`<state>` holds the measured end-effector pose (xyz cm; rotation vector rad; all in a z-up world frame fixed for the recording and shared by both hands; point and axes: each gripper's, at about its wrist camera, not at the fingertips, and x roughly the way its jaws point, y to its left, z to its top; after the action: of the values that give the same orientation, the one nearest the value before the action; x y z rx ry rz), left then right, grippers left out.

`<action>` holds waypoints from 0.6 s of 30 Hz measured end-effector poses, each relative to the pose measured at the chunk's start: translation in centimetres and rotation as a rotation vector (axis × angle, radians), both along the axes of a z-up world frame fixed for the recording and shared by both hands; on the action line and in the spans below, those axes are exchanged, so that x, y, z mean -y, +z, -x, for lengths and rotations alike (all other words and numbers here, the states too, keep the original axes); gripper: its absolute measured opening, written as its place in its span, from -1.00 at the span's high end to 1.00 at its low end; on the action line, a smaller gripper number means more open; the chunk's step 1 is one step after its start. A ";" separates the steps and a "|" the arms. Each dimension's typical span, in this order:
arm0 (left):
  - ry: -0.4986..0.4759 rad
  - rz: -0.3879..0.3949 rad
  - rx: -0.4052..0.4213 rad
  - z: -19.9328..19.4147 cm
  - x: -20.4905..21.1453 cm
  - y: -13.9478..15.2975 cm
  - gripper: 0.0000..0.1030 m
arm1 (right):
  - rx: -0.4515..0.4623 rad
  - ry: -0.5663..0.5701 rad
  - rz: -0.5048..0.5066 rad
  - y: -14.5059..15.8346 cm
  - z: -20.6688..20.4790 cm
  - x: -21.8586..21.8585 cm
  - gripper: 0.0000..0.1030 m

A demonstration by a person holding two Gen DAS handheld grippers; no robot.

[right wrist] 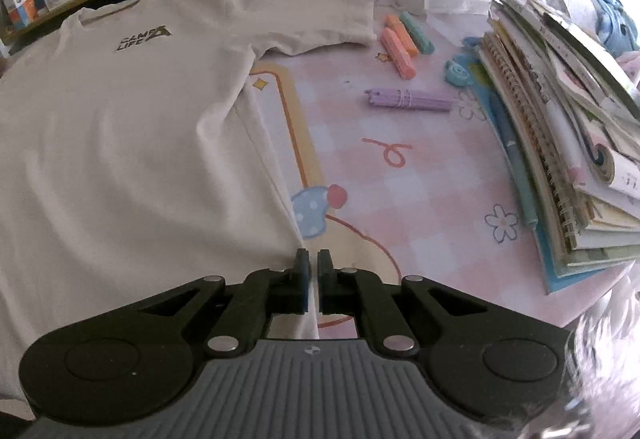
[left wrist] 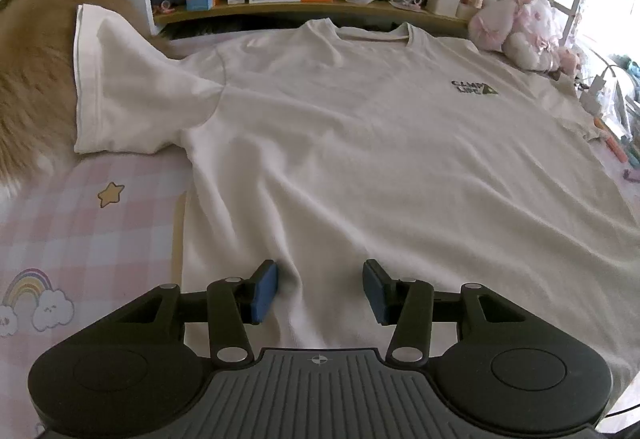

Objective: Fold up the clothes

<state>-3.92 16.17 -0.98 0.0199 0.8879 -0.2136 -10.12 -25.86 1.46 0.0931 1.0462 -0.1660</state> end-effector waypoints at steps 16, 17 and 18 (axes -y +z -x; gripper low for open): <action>0.109 0.012 -0.021 4.4 -2.1 0.3 0.05 | 0.031 0.021 -0.079 0.8 3.5 1.5 0.33; 0.132 0.008 -0.025 4.9 -2.2 0.3 0.05 | 0.029 0.042 -0.088 0.6 3.4 1.4 0.33; 0.156 0.004 -0.030 5.5 -2.4 0.3 0.05 | 0.023 0.067 -0.093 0.5 3.2 1.3 0.33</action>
<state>-9.42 18.52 -0.64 -0.0567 0.9142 -0.0705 -13.36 -27.12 1.92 0.1436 1.0329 -0.0554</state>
